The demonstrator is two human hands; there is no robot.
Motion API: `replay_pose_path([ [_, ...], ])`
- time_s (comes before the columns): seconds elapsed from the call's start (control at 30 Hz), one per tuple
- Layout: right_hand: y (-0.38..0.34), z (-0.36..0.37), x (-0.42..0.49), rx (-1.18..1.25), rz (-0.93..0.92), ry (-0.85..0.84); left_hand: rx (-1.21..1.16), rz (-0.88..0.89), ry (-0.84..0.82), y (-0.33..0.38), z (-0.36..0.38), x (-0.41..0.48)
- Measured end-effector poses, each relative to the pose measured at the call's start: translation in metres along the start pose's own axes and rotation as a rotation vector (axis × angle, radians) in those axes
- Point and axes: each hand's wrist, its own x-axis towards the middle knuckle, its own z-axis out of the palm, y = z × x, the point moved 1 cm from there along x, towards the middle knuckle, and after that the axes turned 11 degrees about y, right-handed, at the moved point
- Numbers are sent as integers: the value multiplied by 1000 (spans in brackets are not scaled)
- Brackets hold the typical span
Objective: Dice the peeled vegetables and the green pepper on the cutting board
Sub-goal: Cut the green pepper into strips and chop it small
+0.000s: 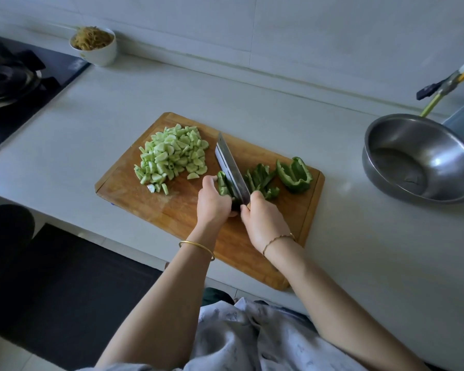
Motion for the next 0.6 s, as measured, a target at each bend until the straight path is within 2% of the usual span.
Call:
replay_pose_path([
  [0.33, 7, 4, -1, -1, -33, 4, -67, -95, -1, 5, -3, 6],
  [0.6, 21, -7, 17, 210, 110, -68, -18, -104, 1, 3, -5, 11],
])
